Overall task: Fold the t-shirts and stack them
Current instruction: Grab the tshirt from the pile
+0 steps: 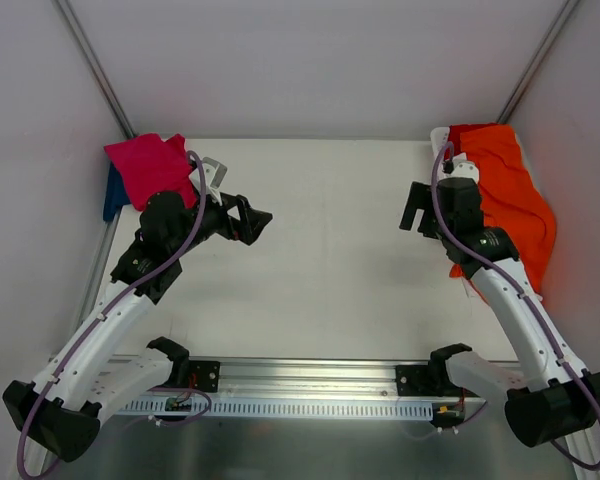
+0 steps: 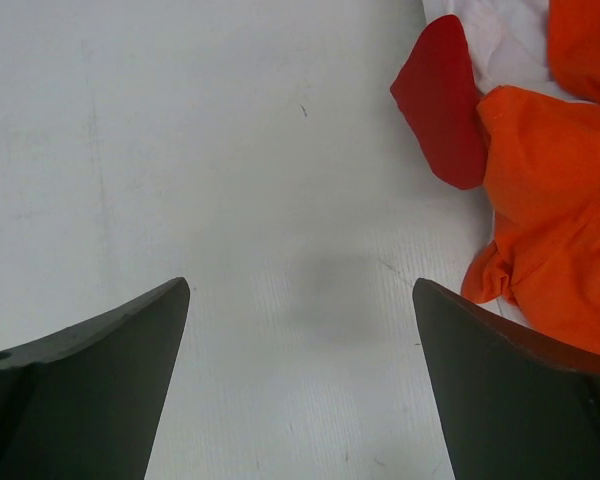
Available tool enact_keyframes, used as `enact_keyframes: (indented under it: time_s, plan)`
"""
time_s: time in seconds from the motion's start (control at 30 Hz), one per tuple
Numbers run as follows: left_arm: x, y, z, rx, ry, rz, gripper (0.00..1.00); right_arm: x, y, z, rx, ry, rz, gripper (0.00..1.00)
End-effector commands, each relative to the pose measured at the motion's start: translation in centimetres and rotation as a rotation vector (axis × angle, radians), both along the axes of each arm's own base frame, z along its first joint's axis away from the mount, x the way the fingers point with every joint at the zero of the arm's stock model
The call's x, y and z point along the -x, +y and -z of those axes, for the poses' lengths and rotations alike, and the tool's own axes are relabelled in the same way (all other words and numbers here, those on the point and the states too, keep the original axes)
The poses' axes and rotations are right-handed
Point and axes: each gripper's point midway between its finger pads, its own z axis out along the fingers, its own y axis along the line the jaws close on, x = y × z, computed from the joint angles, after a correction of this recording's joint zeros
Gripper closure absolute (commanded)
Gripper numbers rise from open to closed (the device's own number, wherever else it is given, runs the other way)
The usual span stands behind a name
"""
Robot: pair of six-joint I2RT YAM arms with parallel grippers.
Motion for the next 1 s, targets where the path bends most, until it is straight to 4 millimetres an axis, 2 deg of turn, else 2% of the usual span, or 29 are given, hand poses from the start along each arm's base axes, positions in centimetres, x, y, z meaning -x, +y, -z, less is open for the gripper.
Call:
enact_keyframes:
  time_s: [0.0, 0.13, 0.17, 0.3, 0.47, 0.5, 0.53, 0.67, 0.77, 0.83, 0.87, 0.97]
  plan:
    - [-0.1, 0.1, -0.1, -0.012, -0.021, -0.008, 0.01, -0.1, -0.6, -1.0, 0.082, -0.008, 0.001, 0.01]
    - [-0.2, 0.1, -0.1, -0.013, -0.017, -0.013, 0.01, -1.0, -2.6, 0.5, 0.206, 0.017, 0.073, 0.01]
    - [-0.2, 0.1, 0.0, -0.014, -0.015, -0.012, 0.01, -1.4, -2.9, 1.2, 0.230, 0.042, 0.087, 0.01]
    - [-0.3, 0.1, 0.2, -0.015, -0.010, -0.015, 0.01, -2.2, -3.7, 1.8, 0.277, 0.075, 0.144, 0.01]
    - [-0.2, 0.3, 0.0, -0.014, -0.018, -0.024, 0.01, -3.1, -6.4, 3.9, 0.217, 0.098, 0.302, 0.00]
    - [-0.2, 0.3, 0.0, -0.015, -0.018, -0.025, 0.01, -3.1, -8.1, 4.3, 0.200, 0.111, 0.352, 0.01]
    - [-0.2, 0.3, 0.0, -0.015, -0.018, -0.025, 0.01, -3.5, -8.4, 4.9, 0.177, 0.118, 0.360, 0.00]
    - [-0.1, 0.3, -0.1, -0.013, -0.019, -0.021, 0.01, -3.8, -11.7, 6.2, 0.175, 0.149, 0.464, 0.01]
    - [-0.1, 0.5, -0.1, -0.017, -0.026, -0.029, 0.01, -4.1, -13.3, 6.7, 0.201, 0.176, 0.514, 0.01]
    - [-0.1, 0.5, -0.1, -0.017, -0.027, -0.031, 0.01, -5.0, -13.7, 6.4, 0.213, 0.166, 0.526, 0.01]
    - [-0.1, 0.5, -0.1, -0.016, -0.027, -0.029, 0.01, -5.3, -14.6, 7.2, 0.218, 0.194, 0.547, 0.00]
    - [-0.1, 0.3, 0.0, -0.019, -0.024, -0.024, 0.01, -6.6, -14.8, 7.4, 0.205, 0.203, 0.547, 0.01]
